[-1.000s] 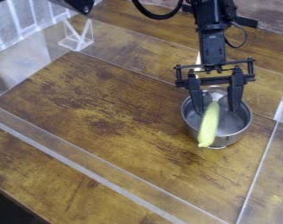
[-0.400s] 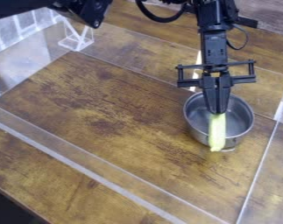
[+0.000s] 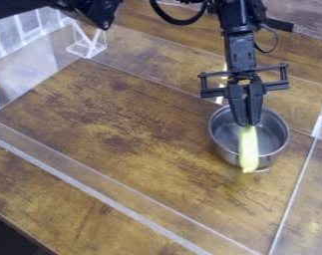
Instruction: Put the mushroom in the silver pot
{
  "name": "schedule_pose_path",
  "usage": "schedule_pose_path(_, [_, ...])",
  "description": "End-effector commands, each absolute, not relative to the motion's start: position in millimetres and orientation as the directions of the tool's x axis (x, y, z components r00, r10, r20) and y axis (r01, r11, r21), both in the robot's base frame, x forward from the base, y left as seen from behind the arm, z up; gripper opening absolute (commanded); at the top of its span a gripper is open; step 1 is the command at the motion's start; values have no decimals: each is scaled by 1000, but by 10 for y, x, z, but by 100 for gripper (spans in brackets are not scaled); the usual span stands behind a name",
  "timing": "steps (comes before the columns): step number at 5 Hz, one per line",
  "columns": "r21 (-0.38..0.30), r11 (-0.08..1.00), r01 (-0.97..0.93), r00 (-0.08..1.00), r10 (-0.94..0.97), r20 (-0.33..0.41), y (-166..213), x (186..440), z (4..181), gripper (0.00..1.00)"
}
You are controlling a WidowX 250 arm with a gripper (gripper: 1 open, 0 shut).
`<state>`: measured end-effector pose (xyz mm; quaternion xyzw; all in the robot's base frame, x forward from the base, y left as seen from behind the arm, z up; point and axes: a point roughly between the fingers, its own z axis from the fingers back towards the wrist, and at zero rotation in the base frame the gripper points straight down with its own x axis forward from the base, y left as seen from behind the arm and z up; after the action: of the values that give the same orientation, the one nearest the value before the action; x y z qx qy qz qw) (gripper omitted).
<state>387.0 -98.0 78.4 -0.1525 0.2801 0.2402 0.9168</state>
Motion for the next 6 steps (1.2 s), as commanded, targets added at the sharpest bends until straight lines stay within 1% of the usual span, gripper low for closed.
schedule_pose_path(1, [-190, 830, -525, 760, 356, -544, -959, 3863, 1069, 0])
schedule_pose_path(2, [-187, 829, -527, 756, 357, -549, -974, 3855, 1087, 100])
schedule_pose_path(3, [-186, 827, -530, 752, 358, -553, -992, 3847, 1108, 100])
schedule_pose_path(4, [-186, 823, -536, 748, 361, -557, -991, 3850, 1104, 0])
schedule_pose_path(6, [-180, 820, -543, 744, 370, -557, -1012, 3828, 1112, 0])
